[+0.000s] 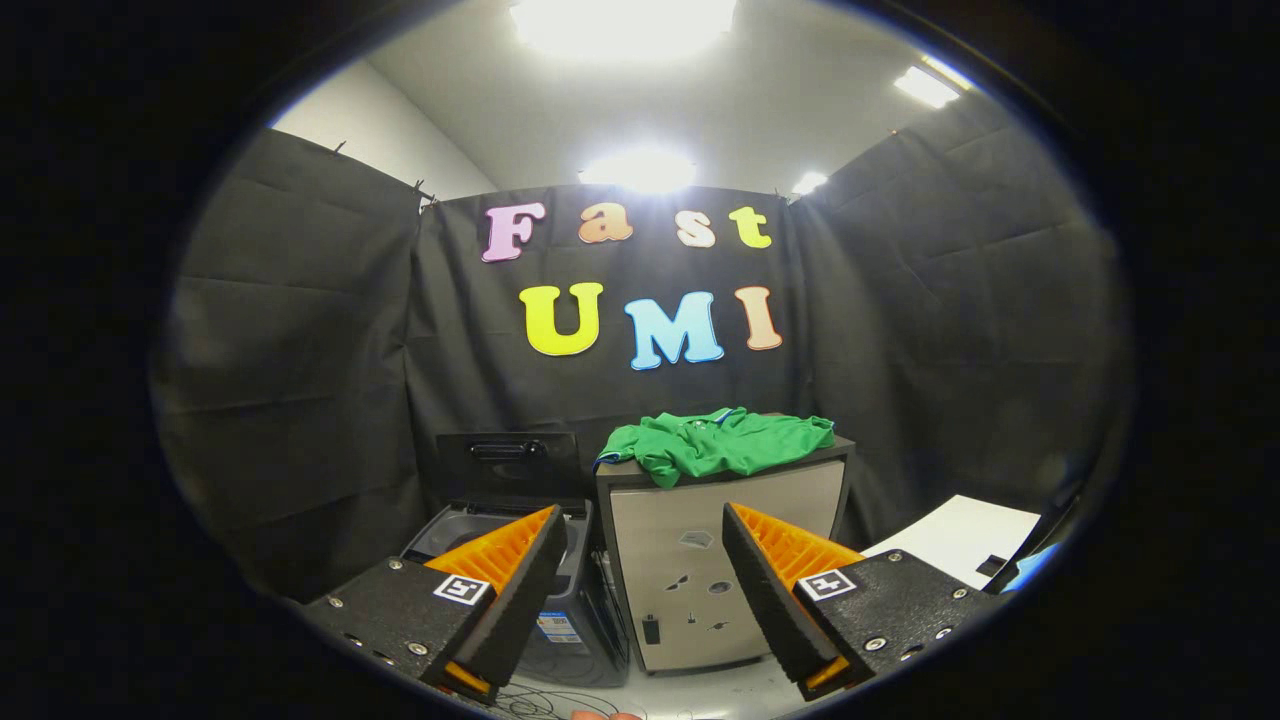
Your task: Put the clothes into the washing machine and then close the washing machine lid.
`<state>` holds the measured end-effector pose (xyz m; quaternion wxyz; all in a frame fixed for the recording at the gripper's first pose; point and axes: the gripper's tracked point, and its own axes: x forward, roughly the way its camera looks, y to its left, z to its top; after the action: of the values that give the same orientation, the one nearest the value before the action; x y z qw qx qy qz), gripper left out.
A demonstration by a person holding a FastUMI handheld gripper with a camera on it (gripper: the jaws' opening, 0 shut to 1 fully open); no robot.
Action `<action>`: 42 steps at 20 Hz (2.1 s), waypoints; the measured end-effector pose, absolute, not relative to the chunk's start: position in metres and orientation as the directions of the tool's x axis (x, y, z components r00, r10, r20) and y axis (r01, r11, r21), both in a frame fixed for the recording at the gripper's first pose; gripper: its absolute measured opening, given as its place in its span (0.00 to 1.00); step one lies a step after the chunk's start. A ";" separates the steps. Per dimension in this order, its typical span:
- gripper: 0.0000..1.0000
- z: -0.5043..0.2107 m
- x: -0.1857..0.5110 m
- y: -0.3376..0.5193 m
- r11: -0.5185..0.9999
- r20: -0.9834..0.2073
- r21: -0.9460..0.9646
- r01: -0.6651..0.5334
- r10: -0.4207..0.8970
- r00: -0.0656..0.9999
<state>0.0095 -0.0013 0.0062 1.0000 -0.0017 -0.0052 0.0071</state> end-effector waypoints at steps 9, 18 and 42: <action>0.96 0.013 0.023 -0.004 1.000 0.020 0.017 -0.017 0.017 1.000; 0.96 0.020 0.096 -0.031 0.999 -0.057 -0.010 0.050 -0.050 0.997; 0.97 0.004 0.393 -0.075 0.998 -0.421 -0.061 0.030 -0.053 0.905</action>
<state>0.3927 -0.0753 0.0044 0.9757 -0.0264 0.2165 -0.0211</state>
